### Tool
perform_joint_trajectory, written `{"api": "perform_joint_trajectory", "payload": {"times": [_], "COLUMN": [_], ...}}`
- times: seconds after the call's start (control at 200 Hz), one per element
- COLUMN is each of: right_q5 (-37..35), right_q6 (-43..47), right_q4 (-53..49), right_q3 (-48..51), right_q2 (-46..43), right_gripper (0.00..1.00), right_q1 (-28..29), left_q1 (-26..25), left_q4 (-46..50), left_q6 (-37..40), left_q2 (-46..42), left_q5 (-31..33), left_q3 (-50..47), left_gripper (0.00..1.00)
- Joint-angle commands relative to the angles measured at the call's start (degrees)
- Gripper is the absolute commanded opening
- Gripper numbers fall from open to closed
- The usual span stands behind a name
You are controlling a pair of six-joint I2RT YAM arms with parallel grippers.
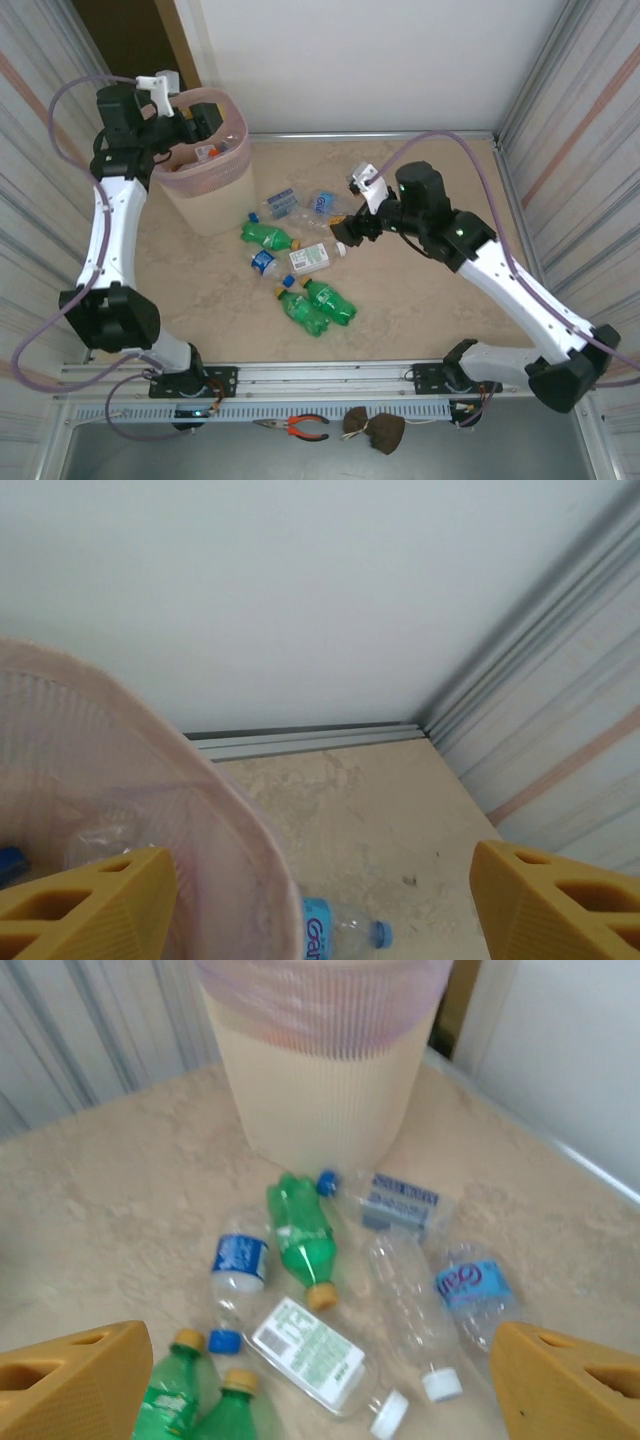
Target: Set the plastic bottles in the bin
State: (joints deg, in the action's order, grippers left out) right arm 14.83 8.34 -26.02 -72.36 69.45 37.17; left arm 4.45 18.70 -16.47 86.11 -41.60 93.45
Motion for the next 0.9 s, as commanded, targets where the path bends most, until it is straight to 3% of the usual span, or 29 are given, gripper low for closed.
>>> {"api": "perform_joint_trajectory", "payload": {"times": [0.0, 0.296, 0.576, 0.892], "right_q5": [1.15, 5.29, 0.88, 3.18], "right_q6": [2.87, 9.96, 19.97, 32.83], "right_q4": [-4.01, -5.59, -10.13, -15.2], "right_q3": [-2.96, -8.87, -17.5, -23.41], "right_q2": [4.76, 22.08, 37.21, 47.22], "right_gripper": [0.86, 0.75, 0.59, 0.58], "right_q1": [-2.6, -11.53, -16.32, -18.71], "left_q1": [0.31, 0.28, -0.6, -1.53], "left_q4": [2.49, 3.03, 2.84, 3.45], "left_q6": [1.46, 0.35, -1.61, -1.74], "left_q2": [-4.76, -14.01, -18.8, -19.25], "left_q5": [-3.88, -4.99, -4.79, -4.98], "left_q3": [-4.53, -15.32, -21.28, -22.62], "left_gripper": [0.77, 0.75, 0.74, 0.73]}}
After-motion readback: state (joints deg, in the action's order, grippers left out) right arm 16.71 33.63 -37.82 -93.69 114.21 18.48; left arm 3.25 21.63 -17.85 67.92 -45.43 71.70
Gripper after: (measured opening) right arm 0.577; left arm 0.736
